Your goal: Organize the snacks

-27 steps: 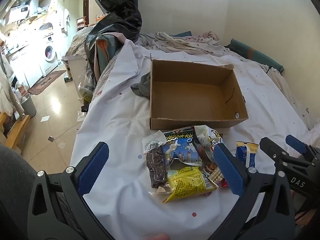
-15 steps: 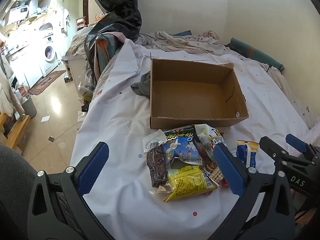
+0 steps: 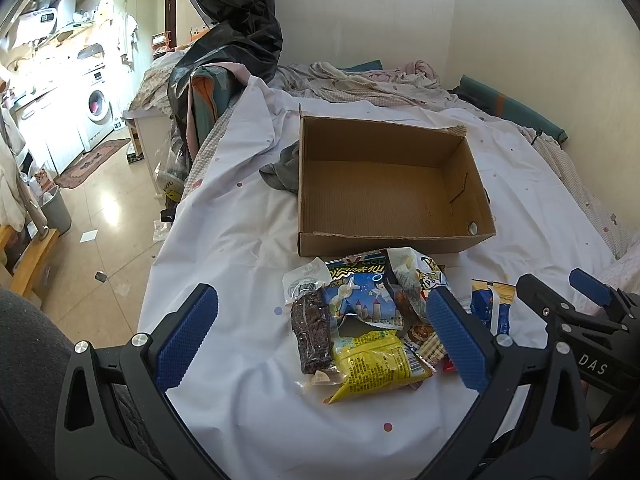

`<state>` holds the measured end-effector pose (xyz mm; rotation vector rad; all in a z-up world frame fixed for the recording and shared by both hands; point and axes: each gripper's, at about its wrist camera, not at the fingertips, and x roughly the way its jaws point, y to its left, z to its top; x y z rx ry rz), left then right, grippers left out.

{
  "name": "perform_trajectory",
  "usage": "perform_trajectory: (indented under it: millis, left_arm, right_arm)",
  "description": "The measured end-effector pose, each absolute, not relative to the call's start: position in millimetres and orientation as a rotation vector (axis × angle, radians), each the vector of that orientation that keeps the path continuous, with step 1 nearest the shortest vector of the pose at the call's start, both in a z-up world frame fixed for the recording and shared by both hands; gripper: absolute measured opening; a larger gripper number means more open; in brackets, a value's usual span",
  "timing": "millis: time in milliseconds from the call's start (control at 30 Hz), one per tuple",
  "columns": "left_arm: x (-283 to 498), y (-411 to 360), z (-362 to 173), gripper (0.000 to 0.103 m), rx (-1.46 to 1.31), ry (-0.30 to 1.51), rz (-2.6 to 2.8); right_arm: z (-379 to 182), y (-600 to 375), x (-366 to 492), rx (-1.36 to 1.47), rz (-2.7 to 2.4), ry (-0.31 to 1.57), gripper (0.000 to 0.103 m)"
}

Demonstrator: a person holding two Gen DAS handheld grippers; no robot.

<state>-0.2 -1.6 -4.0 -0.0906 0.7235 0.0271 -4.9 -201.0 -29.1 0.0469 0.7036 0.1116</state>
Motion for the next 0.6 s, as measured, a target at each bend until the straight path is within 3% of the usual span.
perform_trajectory:
  millis: [600]
  left_arm:
    - [0.7, -0.1, -4.1, 0.103, -0.115, 0.734, 0.026]
  right_arm:
    - [-31.1, -200.7, -6.1, 0.049, 0.113, 0.704, 0.103]
